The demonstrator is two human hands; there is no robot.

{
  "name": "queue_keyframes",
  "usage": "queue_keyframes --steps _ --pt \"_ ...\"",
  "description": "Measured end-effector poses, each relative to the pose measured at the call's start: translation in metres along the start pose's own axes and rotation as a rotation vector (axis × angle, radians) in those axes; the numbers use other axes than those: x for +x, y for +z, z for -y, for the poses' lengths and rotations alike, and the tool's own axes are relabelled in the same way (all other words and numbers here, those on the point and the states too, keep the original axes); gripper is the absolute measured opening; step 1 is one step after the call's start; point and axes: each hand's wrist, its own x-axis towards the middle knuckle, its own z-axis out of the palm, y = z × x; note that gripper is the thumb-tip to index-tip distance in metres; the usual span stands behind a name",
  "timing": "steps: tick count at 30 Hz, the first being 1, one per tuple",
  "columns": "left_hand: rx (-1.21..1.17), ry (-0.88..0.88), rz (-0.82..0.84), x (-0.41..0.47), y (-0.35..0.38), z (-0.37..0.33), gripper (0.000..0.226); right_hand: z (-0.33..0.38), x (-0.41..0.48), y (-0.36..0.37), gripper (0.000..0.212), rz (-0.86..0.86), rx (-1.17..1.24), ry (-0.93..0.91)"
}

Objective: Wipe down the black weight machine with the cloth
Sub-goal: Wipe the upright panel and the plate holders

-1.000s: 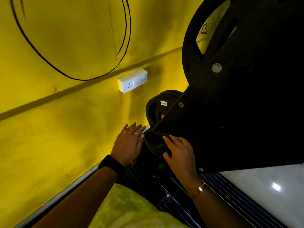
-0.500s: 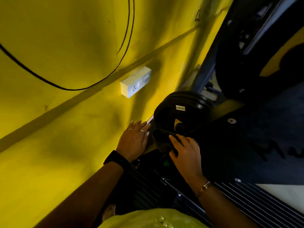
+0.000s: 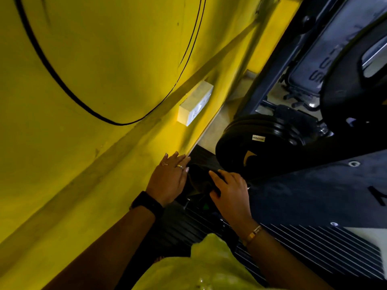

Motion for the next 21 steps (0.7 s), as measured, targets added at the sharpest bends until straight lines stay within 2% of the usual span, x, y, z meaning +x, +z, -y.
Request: queue_keyframes --steps 11,19,21 --pt "-0.093 0.076 0.045 0.03 0.01 -0.025 0.049 -0.021 0.001 -0.026 0.057 -0.092 -0.106 0.143" --pt "-0.121 0.218 0.012 0.108 0.0 -0.065 0.049 -0.056 0.038 -0.072 0.051 -0.254 -0.127 0.306" --pt "-0.121 0.28 0.001 0.132 -0.001 -0.084 0.048 -0.069 0.046 -0.09 0.041 -0.305 -0.134 0.344"
